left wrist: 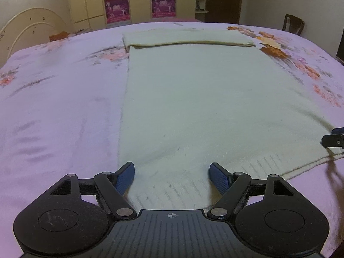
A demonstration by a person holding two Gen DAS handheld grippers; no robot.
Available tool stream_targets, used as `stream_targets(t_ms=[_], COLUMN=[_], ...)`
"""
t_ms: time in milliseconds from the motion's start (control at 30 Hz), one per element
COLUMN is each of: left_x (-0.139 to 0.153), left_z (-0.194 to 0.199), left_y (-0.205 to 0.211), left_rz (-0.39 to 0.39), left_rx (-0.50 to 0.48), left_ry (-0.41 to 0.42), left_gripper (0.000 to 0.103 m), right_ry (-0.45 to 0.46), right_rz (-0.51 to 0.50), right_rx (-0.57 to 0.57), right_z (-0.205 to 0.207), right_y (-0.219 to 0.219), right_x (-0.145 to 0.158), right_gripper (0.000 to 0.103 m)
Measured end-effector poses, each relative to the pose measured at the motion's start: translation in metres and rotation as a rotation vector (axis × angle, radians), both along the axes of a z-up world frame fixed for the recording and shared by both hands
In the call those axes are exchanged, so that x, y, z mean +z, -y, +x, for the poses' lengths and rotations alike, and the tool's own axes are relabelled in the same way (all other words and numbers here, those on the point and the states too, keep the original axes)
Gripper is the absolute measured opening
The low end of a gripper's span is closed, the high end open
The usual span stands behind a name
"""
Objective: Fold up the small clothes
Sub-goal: 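Move both tools back toward the sweater hem, open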
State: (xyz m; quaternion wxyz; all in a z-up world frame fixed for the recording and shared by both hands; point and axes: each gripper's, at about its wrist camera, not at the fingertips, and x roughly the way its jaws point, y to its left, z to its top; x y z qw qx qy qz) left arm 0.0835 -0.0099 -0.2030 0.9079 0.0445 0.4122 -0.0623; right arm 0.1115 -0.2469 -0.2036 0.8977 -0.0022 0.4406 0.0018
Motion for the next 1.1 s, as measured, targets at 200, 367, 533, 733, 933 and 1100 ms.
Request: stream_targets(t_ms=[200, 367, 533, 733, 933, 1100], left_x=[-0.005, -0.002, 0.008, 0.003, -0.005, -0.006], left_z=[-0.002, -0.006, -0.008, -0.004, 0.002, 0.009], left_y=[-0.002, -0.015, -0.027, -0.041, -0.043, -0.038], left_rz=[-0.014, -0.019, -0.083, -0.103, -0.118, -0.131], left_rx=[0.010, 0.027, 0.079, 0.138, 0.158, 0.137], left_ry=[-0.005, -0.013, -0.015, -0.043, -0.074, -0.077], left_gripper=[0.077, 0.077, 0.077, 0.077, 0.077, 0.077], right_ry=[0.058, -0.008, 0.033, 0.054, 0.039, 0.017], right_rz=[0.076, 0.047, 0.075, 0.073, 0.111, 0.145], right_rx=[-0.028, -0.046, -0.110, -0.107, -0.192, -0.254], right_z=[-0.001, -0.011, -0.019, -0.020, -0.019, -0.014], right_y=[0.004, 0.014, 0.021, 0.017, 0.036, 0.052], right_x=[0.013, -0.006, 0.010, 0.017, 0.007, -0.004], right_gripper=[0.042, 0.041, 0.043, 0.047, 0.053, 0.053])
